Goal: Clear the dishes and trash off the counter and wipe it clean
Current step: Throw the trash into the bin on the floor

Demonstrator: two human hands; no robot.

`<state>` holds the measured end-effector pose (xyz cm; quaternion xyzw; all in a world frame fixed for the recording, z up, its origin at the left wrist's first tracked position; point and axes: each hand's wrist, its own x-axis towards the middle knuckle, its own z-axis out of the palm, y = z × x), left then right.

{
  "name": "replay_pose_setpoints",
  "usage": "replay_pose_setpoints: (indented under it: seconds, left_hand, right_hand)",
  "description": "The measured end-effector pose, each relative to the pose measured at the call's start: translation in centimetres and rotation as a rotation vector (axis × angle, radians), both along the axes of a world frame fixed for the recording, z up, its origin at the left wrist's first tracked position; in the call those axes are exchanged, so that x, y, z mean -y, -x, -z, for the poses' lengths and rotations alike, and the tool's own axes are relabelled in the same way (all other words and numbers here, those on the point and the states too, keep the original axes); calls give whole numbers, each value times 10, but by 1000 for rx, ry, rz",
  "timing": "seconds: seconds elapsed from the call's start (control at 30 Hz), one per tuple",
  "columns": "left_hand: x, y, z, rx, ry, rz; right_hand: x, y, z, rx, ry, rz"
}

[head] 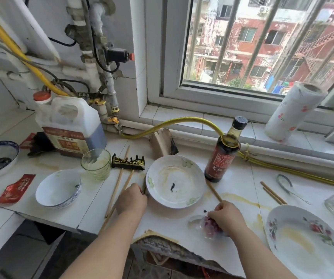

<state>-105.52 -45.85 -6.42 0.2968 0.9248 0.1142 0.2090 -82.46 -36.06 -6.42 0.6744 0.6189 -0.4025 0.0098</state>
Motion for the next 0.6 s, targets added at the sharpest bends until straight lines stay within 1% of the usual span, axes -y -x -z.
replay_pose_setpoints:
  seconds: [0.1,0.17,0.27,0.33,0.4,0.5,0.6]
  left_hand:
    - [0,2,-2,28,-2,-24]
    - [2,3,-3,92,-41,-81]
    - [9,5,-6,241,-161,-254]
    - [13,5,-9,351,-306,-370]
    - [15,4,-16,457,-421,-446]
    - [14,5,-25,658,-546,-541]
    - [13,8,-31,817,-604,-606]
  right_hand:
    - [-5,-1,-2,11,19,-37]
    - [-9,-2,-3,-48,15,5]
    - [-17,2,-12,-290,46,143]
    - [-22,11,-24,-439,100,185]
    - [-26,20,-35,-516,118,158]
    - [-26,42,-53,-572,161,56]
    - [-27,66,-62,-618,218,3]
